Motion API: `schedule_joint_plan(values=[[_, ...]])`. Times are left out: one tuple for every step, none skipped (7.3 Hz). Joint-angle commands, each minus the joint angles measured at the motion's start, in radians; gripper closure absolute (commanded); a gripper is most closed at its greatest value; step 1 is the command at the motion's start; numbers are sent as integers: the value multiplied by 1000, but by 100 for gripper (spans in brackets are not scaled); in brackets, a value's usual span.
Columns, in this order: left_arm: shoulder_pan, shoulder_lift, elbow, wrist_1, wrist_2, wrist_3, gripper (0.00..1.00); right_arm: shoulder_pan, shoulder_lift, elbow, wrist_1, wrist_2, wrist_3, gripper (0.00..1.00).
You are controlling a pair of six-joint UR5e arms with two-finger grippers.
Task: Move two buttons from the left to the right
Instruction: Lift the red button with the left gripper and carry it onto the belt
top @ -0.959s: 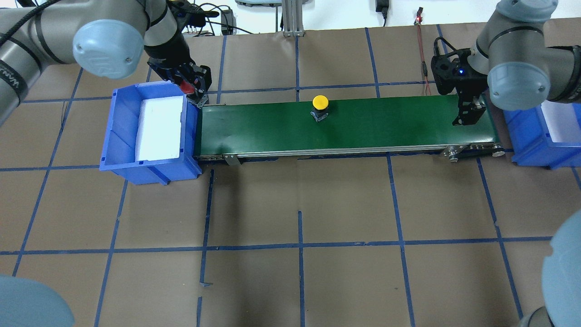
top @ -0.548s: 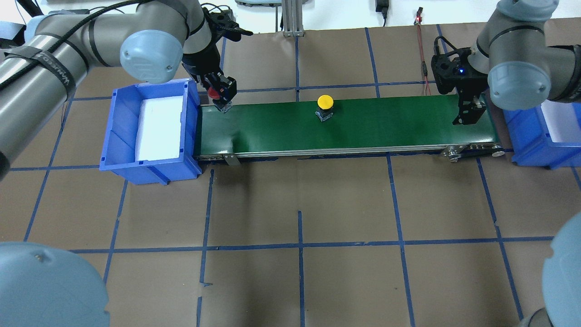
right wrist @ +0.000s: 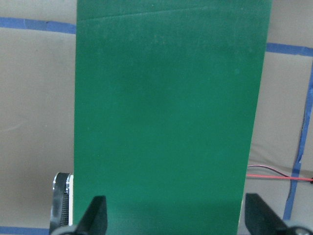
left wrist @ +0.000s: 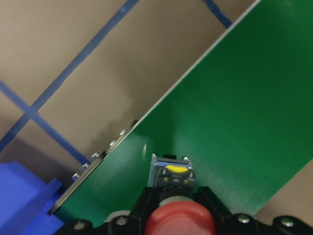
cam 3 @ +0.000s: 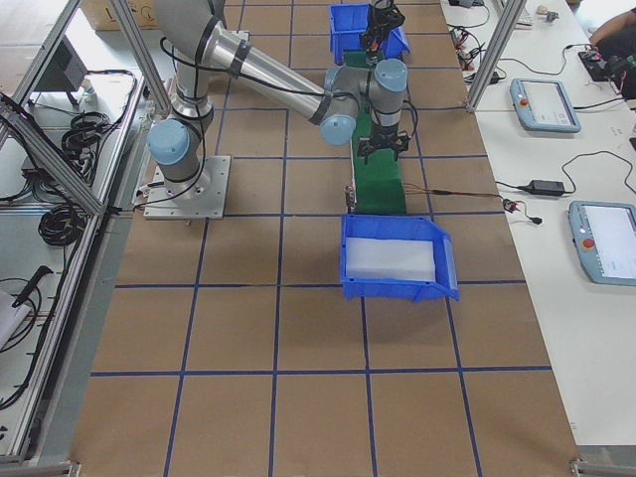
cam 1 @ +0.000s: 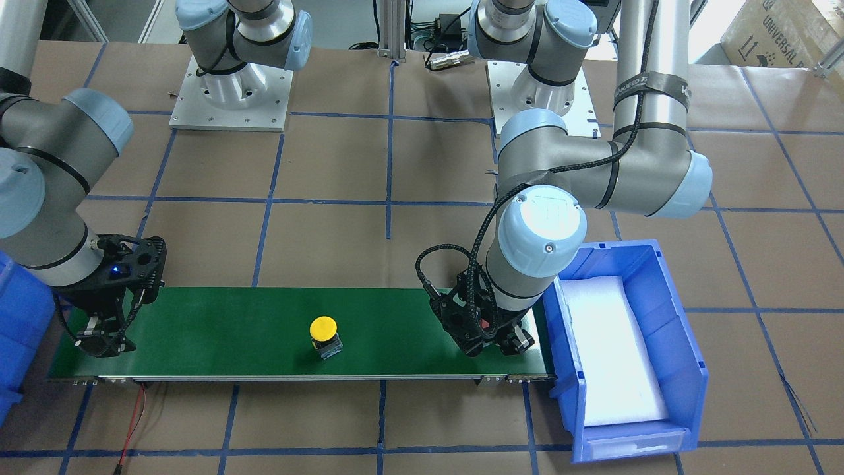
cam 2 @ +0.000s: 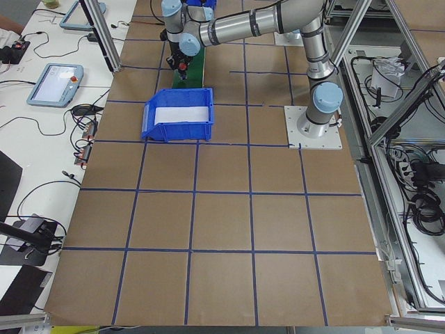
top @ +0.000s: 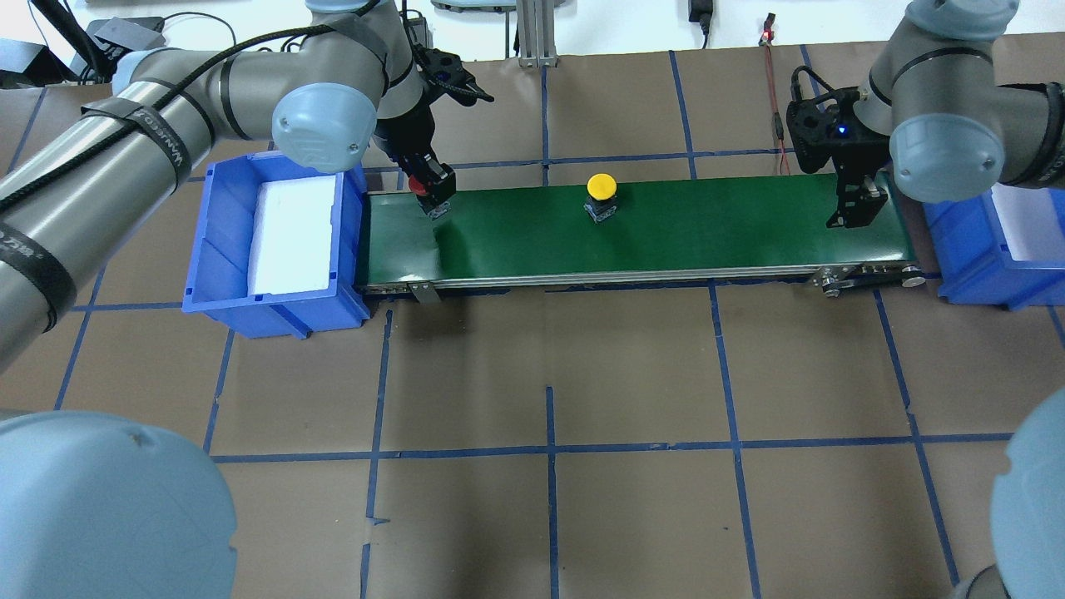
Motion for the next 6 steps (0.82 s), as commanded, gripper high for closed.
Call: schedule_joint_plan(values=[[-8, 1, -11, 1, 22, 135, 87, 5, 14, 1, -26, 0, -4, 1], [-5, 0, -16, 1, 25, 139, 87, 5, 18, 5, -26, 2, 0, 1], [-9, -7, -17, 1, 27, 125, 84, 5, 17, 5, -26, 2, 9, 2], [-8, -7, -27, 4, 25, 120, 37, 5, 17, 2, -27, 0, 28, 2], [-8, -7, -36, 4, 25, 78, 12, 5, 15, -1, -21, -1, 29, 2], [-8, -7, -34, 4, 22, 24, 8, 5, 15, 2, -21, -1, 29, 2]])
